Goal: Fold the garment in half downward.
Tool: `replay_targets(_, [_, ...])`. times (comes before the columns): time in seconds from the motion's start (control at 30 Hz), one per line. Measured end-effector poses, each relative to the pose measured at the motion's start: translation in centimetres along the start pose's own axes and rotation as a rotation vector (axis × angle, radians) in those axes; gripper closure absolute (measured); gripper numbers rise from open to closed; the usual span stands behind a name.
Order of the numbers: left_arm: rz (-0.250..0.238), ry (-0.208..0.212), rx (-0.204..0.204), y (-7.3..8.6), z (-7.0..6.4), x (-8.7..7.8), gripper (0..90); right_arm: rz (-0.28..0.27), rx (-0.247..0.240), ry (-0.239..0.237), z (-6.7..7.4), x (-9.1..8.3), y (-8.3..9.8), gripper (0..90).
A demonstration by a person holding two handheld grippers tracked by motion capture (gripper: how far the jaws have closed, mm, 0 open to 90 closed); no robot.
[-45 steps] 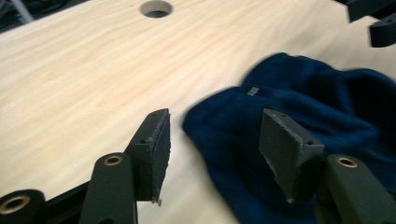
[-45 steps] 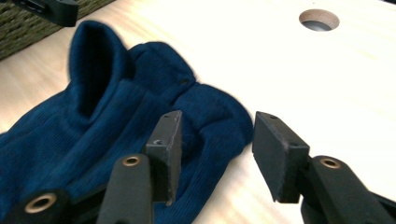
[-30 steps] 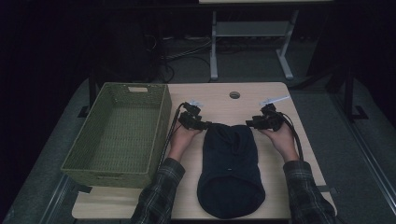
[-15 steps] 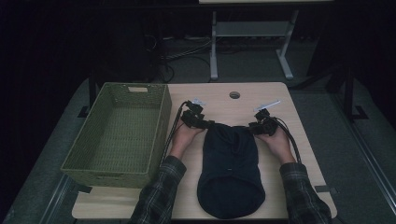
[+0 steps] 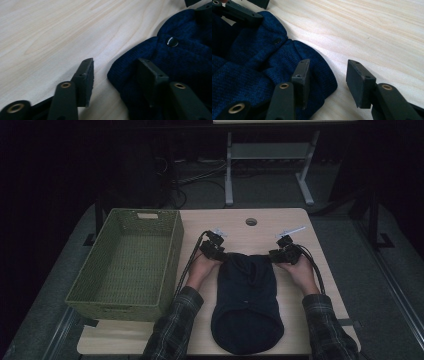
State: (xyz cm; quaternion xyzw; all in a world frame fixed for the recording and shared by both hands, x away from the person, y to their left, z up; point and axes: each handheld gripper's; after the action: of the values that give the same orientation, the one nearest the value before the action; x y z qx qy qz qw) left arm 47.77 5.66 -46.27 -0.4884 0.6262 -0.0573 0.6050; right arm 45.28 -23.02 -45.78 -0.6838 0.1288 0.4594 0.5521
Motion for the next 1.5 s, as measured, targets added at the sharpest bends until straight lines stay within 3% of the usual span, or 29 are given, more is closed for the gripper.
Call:
replay_targets(0.17, [0.010,0.023,0.023,0.0,-0.3,0.1,62.9,0.020,-0.005,0.000,0.3,0.6,0.2,56.5])
replay_targets(0.4, [0.023,0.046,0.036,-0.1,-0.5,0.0,76.9,0.022,0.011,-0.034,0.5,0.8,0.4,74.7])
replay_targets(0.6, [-0.003,0.033,0.027,-0.4,-0.6,-1.2,80.4,0.024,-0.090,0.018,1.4,0.4,-0.8,80.6])
replay_targets(0.87, [-0.110,-0.021,0.058,-1.9,-1.1,-4.6,80.7,-0.063,-0.092,0.047,1.9,-1.5,-3.0,81.0])
replay_targets(0.93, [-0.151,-0.038,0.064,-2.3,-1.3,-5.6,80.7,-0.107,-0.087,0.057,2.1,-2.3,-3.7,81.1])
replay_targets(1.03, [-0.192,-0.082,0.090,-3.3,-1.9,-7.1,80.6,-0.150,-0.093,0.061,2.2,-3.3,-4.9,81.1])
replay_targets(1.23, [-0.260,-0.124,0.139,-4.9,-3.1,-9.8,80.4,-0.230,-0.110,0.085,2.6,-6.2,-7.3,81.1])
replay_targets(1.5, [-0.285,-0.123,0.199,-3.6,-5.5,-10.9,80.1,-0.285,-0.143,0.076,3.7,-8.3,-5.7,81.0])
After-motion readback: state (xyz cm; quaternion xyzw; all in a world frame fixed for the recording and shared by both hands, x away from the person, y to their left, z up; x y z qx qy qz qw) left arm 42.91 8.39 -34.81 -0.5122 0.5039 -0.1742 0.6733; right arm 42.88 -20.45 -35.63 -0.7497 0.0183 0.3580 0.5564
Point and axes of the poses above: each handheld gripper's, and its own axes: x roughly forward along the jaws, y roughly out of its underside, z roughly to its left, and after that the axes turned 12 degrees about y, right-handed
